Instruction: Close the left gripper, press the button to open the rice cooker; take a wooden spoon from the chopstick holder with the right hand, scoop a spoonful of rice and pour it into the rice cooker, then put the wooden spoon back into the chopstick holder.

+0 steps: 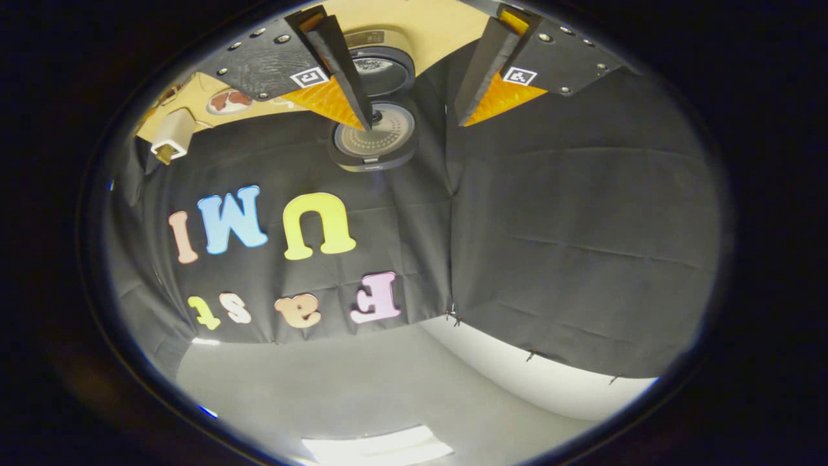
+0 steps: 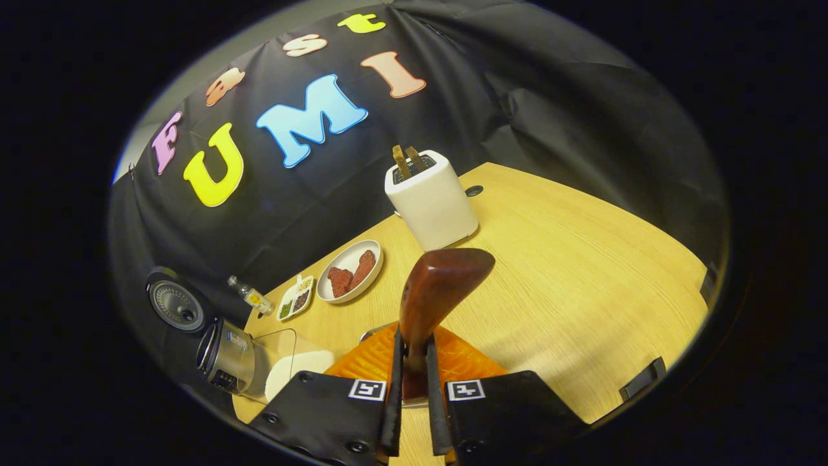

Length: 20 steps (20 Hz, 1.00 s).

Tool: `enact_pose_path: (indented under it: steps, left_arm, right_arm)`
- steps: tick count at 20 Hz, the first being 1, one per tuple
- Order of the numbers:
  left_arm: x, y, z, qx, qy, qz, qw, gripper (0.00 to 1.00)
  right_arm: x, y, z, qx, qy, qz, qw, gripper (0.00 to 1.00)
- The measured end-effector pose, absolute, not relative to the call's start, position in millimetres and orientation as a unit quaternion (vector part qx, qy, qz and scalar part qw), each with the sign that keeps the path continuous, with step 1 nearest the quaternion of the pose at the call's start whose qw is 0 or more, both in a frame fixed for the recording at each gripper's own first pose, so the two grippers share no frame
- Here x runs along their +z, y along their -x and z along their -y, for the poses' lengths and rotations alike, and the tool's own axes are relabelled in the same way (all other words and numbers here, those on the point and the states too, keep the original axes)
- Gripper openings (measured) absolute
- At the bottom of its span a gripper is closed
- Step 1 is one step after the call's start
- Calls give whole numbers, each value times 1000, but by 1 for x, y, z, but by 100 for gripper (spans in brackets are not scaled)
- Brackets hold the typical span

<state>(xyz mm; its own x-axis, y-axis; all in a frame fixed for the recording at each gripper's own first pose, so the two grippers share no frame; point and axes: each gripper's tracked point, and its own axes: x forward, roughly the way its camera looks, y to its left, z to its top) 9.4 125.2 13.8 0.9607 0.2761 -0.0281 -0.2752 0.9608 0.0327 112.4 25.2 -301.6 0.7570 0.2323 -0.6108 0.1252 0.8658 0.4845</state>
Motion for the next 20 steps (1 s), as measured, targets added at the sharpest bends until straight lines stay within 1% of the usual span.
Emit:
enact_pose_path:
  steps: [1,2,3,4,5,7,8,9,10,11,12,13,15,16,17,19,20]
  left_arm:
    - [13,-10,-126,138,-15,-16,990,82]
    - [13,-12,-126,137,-16,-16,990,80]
    - [11,-14,-125,136,-16,-15,990,82]
    - [11,-17,-123,133,-15,-14,991,82]
    - [10,-19,-121,129,-13,-15,991,82]
    - [6,-25,-120,124,-11,-16,992,82]
    - [4,-27,-119,121,-9,-16,992,82]
    - [2,-28,-119,119,-7,-16,993,82]
    - [1,-31,-118,117,-5,-15,993,80]
    - [0,-33,-119,116,-4,-15,993,80]
    - [-1,-34,-121,116,-3,-15,993,80]
    - [-3,-35,-124,116,-1,-16,993,82]
    - [-8,-36,-130,119,5,-20,993,80]
    - [-10,-37,-134,121,9,-22,992,82]
    - [-13,-36,-139,123,13,-24,992,82]
    - [-19,-36,-149,129,14,-28,991,82]
    - [-22,-37,-153,131,14,-30,991,80]
  right_arm:
    - [-300,-116,-24,27,-249,-343,905,11]
    - [-297,-114,-26,31,-238,-342,908,11]
    - [-292,-116,-27,35,-229,-337,913,7]
    - [-285,-115,-27,38,-220,-332,917,11]
    - [-277,-118,-26,39,-210,-323,922,7]
    - [-263,-121,-26,44,-190,-312,930,7]
    - [-256,-122,-27,47,-178,-305,934,11]
    - [-247,-124,-28,49,-165,-297,939,7]
    - [-241,-125,-29,52,-151,-289,944,7]
    - [-233,-127,-30,55,-137,-281,948,11]
    - [-226,-129,-34,59,-125,-276,951,11]
    - [-219,-130,-39,65,-116,-270,953,11]
    - [-209,-132,-53,78,-108,-262,956,11]
    - [-204,-133,-61,86,-105,-259,956,7]
    - [-200,-134,-70,94,-102,-256,957,11]
    - [-193,-137,-90,109,-97,-252,957,11]
    - [-190,-137,-100,116,-95,-251,956,11]
